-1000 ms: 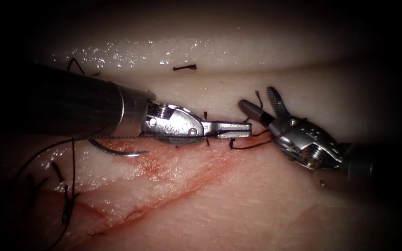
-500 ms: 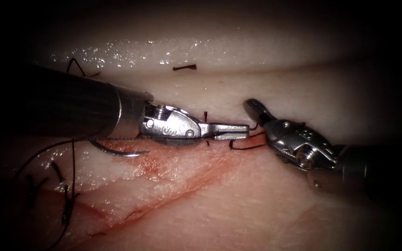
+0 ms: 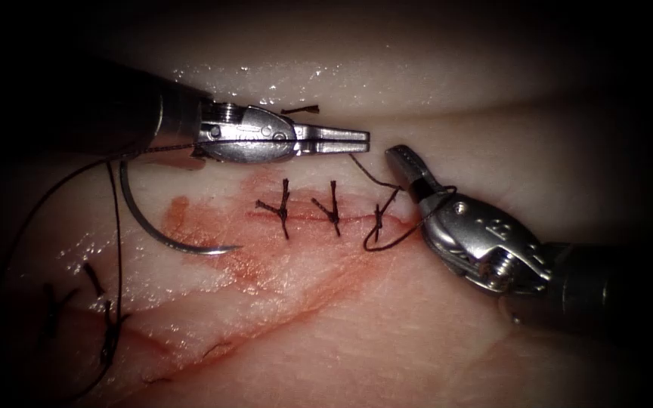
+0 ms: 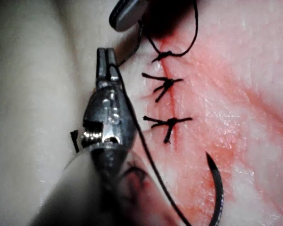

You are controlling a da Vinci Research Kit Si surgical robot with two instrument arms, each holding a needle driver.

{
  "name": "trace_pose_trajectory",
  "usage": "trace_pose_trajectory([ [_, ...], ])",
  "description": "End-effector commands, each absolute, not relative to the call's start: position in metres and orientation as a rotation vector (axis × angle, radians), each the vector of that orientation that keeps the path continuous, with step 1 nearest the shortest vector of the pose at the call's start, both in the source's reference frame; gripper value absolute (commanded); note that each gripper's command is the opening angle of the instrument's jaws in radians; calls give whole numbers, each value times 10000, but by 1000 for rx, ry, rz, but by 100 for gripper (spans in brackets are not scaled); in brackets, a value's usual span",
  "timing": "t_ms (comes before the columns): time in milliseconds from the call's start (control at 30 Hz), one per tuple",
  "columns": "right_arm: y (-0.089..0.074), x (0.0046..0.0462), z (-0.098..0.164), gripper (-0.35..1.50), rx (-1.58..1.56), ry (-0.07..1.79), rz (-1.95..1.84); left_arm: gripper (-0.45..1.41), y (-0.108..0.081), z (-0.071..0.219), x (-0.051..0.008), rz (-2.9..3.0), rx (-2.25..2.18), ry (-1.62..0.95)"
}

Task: Wound Closure

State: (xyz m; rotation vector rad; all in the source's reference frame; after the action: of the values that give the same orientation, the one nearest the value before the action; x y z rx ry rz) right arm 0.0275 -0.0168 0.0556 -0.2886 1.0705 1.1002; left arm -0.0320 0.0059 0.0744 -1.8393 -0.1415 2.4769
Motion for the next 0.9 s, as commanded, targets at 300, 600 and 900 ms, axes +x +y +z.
trace_pose_trajectory([
  [300, -208, 286, 567, -35, -290, 1110, 1003, -45, 143, 772, -300, 2462, -1762, -155],
  [600, -232, 285, 572, -35, -298, 1111, 907, -45, 230, 755, -271, 2429, -1688, -151],
  [900, -251, 282, 584, -35, -298, 1084, 869, -45, 293, 737, -257, 2440, -1632, 33],
])
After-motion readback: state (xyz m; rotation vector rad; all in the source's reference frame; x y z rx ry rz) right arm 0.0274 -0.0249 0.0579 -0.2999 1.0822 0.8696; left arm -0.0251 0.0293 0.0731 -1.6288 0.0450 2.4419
